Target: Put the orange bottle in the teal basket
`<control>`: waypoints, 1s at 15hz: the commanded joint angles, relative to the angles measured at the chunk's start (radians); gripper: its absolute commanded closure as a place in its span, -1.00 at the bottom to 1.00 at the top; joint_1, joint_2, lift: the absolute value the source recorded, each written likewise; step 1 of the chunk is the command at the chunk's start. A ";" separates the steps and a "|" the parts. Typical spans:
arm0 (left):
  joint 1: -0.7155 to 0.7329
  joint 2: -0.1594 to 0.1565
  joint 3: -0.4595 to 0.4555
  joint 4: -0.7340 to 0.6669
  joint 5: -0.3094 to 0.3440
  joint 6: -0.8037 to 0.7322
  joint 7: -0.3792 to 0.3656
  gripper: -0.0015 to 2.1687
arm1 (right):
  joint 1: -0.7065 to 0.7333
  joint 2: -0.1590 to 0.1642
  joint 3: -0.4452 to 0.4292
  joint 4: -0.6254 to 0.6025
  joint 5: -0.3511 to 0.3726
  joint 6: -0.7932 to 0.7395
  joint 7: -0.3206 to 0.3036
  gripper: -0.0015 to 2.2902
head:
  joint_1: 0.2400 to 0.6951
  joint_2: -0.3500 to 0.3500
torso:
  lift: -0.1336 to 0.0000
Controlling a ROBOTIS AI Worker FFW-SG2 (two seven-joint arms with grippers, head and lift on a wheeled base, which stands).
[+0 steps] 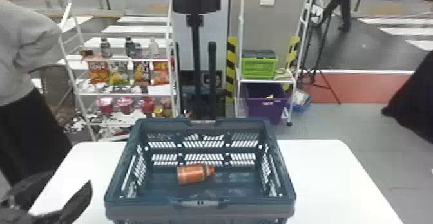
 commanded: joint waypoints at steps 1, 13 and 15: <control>0.077 -0.003 -0.006 0.068 0.004 -0.185 0.039 -0.88 | -0.014 -0.016 0.012 -0.001 -0.003 0.008 0.000 -0.88 | 0.14 0.00 | 1.00; 0.197 -0.003 -0.101 0.234 0.018 -0.553 0.224 -0.88 | -0.049 -0.056 0.052 -0.020 -0.006 0.044 -0.001 -0.88 | 0.14 0.00 | 1.00; 0.209 -0.003 -0.116 0.240 0.018 -0.553 0.243 -0.88 | -0.049 -0.056 0.058 -0.023 -0.003 0.041 -0.001 -0.88 | 0.14 0.00 | 1.00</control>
